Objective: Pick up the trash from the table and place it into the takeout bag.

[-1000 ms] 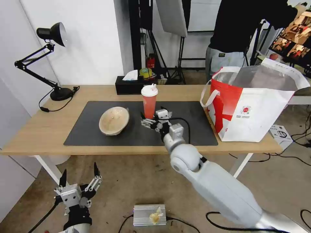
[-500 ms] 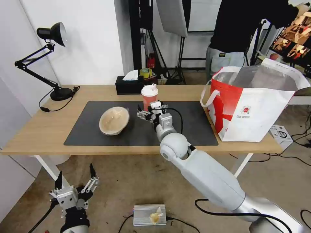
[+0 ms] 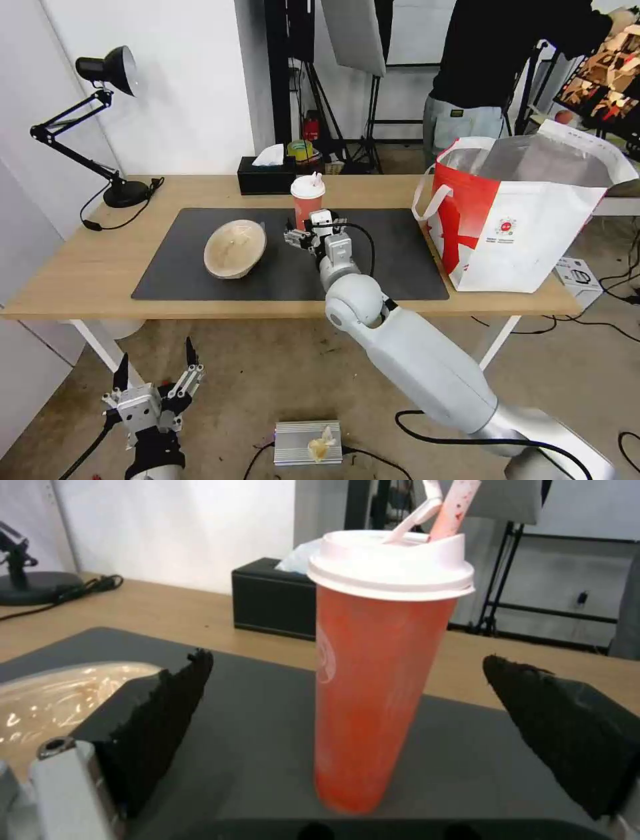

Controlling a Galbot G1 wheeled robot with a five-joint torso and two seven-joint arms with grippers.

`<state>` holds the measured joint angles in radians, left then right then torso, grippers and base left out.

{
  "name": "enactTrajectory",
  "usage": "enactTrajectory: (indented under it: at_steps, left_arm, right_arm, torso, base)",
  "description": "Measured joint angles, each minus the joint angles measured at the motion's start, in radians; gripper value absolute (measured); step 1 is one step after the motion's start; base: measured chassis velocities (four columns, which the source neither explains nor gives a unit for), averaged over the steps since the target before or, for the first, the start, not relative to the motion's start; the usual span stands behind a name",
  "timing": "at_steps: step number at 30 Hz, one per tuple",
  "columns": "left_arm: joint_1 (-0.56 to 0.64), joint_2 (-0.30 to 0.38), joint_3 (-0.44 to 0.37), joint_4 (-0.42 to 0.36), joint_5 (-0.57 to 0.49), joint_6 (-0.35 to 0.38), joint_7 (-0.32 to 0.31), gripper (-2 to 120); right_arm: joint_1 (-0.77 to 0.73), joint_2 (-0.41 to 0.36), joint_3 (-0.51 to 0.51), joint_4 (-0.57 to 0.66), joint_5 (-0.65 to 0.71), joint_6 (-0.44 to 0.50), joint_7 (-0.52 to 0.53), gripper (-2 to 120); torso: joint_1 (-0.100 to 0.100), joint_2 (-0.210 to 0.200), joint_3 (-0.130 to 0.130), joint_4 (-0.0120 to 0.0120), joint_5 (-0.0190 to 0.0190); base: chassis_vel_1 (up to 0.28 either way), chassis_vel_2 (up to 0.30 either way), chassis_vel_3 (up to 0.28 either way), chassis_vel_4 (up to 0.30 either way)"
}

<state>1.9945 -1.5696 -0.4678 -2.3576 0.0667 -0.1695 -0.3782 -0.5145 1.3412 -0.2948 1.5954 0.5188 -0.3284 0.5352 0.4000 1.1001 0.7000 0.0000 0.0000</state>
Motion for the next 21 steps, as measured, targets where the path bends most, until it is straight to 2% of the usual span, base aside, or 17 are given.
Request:
enactTrajectory:
  at_steps: [8,21]
  left_arm:
    - [0.01,-0.005,-0.02,-0.011,-0.004,0.001,-0.001,100]
    - [0.022,-0.013,-0.026,-0.001,-0.005,0.005,-0.003,100]
  right_arm:
    - [0.033,0.073,0.014,-0.086,-0.039,-0.016,0.01,100]
    - [0.058,0.12,0.042,-0.145,-0.064,-0.057,0.047,100]
  torso:
    - [0.0,0.0,0.0,0.0001,0.0]
    - [0.0,0.0,0.0,0.0,0.0]
  base:
    - [0.0,0.0,0.0,0.0]
    - [0.0,0.0,0.0,0.0]
